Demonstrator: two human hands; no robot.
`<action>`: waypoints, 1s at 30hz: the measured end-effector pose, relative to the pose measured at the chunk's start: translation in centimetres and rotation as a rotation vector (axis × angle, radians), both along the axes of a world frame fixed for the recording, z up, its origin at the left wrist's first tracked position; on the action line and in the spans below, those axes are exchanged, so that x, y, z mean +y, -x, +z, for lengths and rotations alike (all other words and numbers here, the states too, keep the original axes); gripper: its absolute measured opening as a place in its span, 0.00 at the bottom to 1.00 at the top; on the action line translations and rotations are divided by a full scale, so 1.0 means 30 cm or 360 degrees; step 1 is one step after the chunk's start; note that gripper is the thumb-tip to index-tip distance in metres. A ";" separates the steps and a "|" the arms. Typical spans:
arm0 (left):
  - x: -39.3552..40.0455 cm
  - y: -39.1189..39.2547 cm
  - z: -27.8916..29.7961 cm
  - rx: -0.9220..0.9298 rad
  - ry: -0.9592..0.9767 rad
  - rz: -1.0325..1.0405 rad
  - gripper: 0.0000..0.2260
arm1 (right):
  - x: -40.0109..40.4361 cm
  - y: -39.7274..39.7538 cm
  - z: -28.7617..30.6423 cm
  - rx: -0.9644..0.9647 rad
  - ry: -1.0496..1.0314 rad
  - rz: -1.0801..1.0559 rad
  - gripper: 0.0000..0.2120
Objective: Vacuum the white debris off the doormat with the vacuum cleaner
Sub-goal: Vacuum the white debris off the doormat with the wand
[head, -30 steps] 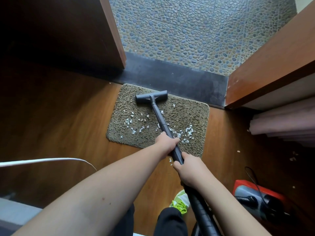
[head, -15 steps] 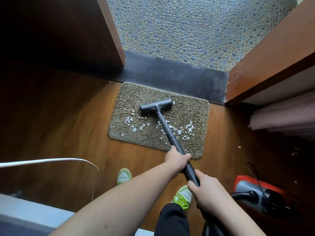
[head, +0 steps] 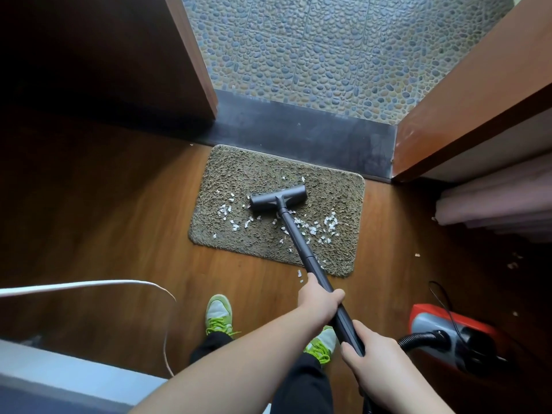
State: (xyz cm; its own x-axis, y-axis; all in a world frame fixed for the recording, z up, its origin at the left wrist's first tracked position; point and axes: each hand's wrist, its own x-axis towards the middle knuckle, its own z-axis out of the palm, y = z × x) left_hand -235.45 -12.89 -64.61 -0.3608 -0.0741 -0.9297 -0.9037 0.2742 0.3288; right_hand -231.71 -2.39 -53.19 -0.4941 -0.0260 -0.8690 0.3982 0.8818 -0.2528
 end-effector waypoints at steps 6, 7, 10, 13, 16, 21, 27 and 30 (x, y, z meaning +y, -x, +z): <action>-0.056 -0.009 0.012 0.0041 0.0032 0.0092 0.37 | -0.045 0.001 0.008 0.0049 0.0036 0.0089 0.12; -0.074 -0.007 0.008 0.0041 0.0039 0.0118 0.37 | -0.062 0.008 0.008 0.0058 0.0048 0.0120 0.12; -0.150 0.005 0.004 0.0091 0.0079 0.0201 0.31 | -0.128 0.037 -0.006 0.0084 0.0078 0.0210 0.09; -0.237 0.023 -0.015 0.0126 0.0137 0.0281 0.27 | -0.202 0.069 -0.037 0.0105 0.0089 0.0283 0.08; -0.313 0.038 -0.036 0.0137 0.0181 0.0382 0.23 | -0.273 0.103 -0.074 0.0133 0.0097 0.0367 0.06; -0.398 0.052 -0.069 0.0129 0.0153 0.0598 0.19 | -0.376 0.140 -0.108 0.0171 0.0079 0.0493 0.08; -0.413 0.032 -0.094 0.0113 0.0129 0.0620 0.30 | -0.405 0.128 -0.120 0.0129 0.0040 0.0544 0.08; -0.394 0.013 -0.091 0.0113 0.0115 0.0607 0.34 | -0.383 0.109 -0.111 0.0112 0.0034 0.0530 0.08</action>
